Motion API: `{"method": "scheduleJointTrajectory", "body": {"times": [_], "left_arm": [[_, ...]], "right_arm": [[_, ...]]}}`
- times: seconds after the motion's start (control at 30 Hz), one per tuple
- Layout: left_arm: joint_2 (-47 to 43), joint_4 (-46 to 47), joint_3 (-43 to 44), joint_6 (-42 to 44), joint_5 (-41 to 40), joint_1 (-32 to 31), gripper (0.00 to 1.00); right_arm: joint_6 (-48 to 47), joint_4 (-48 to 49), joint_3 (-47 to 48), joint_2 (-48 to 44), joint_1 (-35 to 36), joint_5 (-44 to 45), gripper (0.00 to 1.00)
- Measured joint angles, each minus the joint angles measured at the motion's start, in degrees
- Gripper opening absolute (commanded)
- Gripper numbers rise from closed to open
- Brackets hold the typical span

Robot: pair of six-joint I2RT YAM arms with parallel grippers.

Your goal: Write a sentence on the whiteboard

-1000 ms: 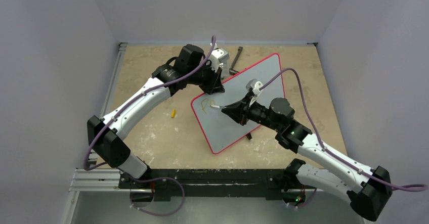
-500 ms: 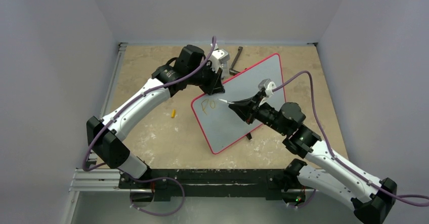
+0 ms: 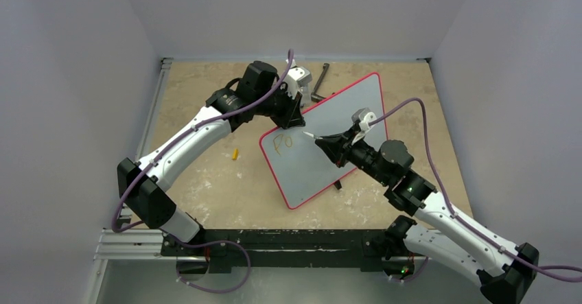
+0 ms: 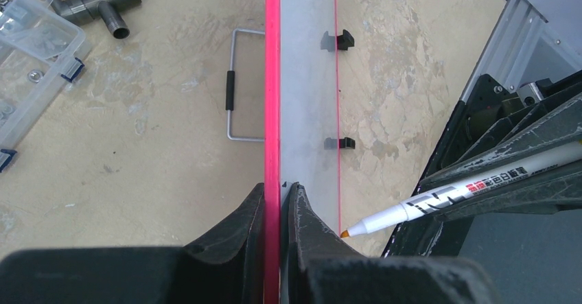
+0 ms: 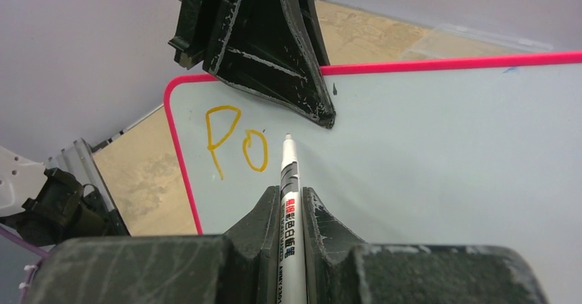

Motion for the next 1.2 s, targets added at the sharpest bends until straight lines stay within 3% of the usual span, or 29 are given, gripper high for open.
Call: {"method": "scheduleJointTrajectory", "body": {"times": [1.2], "left_arm": [[0.0,-0.2,0.0,-0.9,-0.7,0.0,0.0]], "right_arm": [[-0.8,3.9,0.4,6.6,0.0,1.5,0.0]]}}
